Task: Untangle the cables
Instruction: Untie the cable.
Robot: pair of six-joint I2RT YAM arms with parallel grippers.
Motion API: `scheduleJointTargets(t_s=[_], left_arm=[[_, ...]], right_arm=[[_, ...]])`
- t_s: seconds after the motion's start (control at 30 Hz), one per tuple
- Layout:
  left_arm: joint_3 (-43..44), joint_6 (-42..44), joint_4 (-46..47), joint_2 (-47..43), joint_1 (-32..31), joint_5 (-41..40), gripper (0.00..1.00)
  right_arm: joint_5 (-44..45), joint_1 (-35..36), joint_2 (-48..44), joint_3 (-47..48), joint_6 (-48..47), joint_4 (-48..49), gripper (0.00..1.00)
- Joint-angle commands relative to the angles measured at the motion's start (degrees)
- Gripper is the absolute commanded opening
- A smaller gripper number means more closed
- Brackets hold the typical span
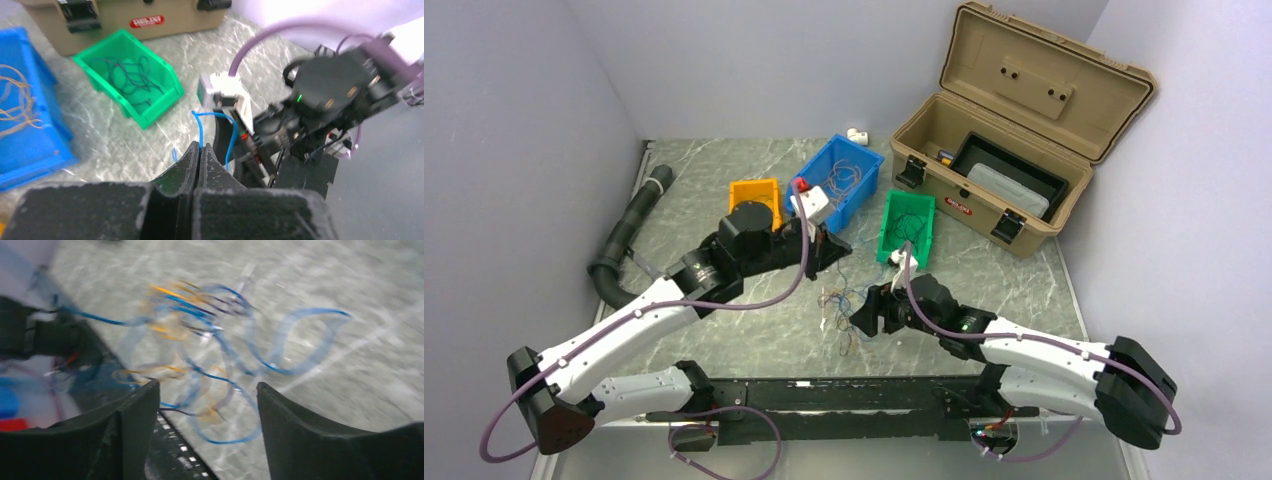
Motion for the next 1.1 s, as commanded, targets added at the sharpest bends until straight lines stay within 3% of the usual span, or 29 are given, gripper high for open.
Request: scheduleJointTargets(t_s=[0.0,0.1,0.27,0.4,0.53,0.67,0.87,1.07], left_arm=[[10.67,1.02,-3.48,-2.69,0.38,-7.67,0.00],[15.87,1.32,-8.13,-3.47,0.75,-13.08,0.00],[19.37,-0.33,-12.72,-6.41,3.43,-19.59,0.00],[15.56,-1.41,-7.94,-8.93,4.75,-14.53,0.00],[16.85,-1.07,-10.54,-7.14,4.88,-14.49,0.00],[14.89,-1.10,-9.10,-7.48,4.91,-16.31,0.00],[14.09,0.03,-9.52,-6.97,5.22,-17.30,0.00],[14.06,0.67,-9.53,-7.02,5.37,-17.30,0.00]], right_arm=[[15.89,0.28,2.67,-3.00,6.85,-1.46,0.67],[22.72,0.24,1.44,-3.29,11.06,-8.05,0.53],[28.79,0.24,-10.82,-6.40,15.71,-17.75,0.43],[20.44,0.25,-23.24,-8.67,6.77,-13.97,0.58],[25.33,0.23,-28.51,-5.51,4.05,-20.92,0.63],[26.94,0.27,-26.34,-0.56,0.98,-26.13,0.67],[17.10,0.23,-17.69,1.65,-2.55,-21.32,0.81],[11.86,0.25,-3.60,3.99,-3.46,-14.12,0.74]])
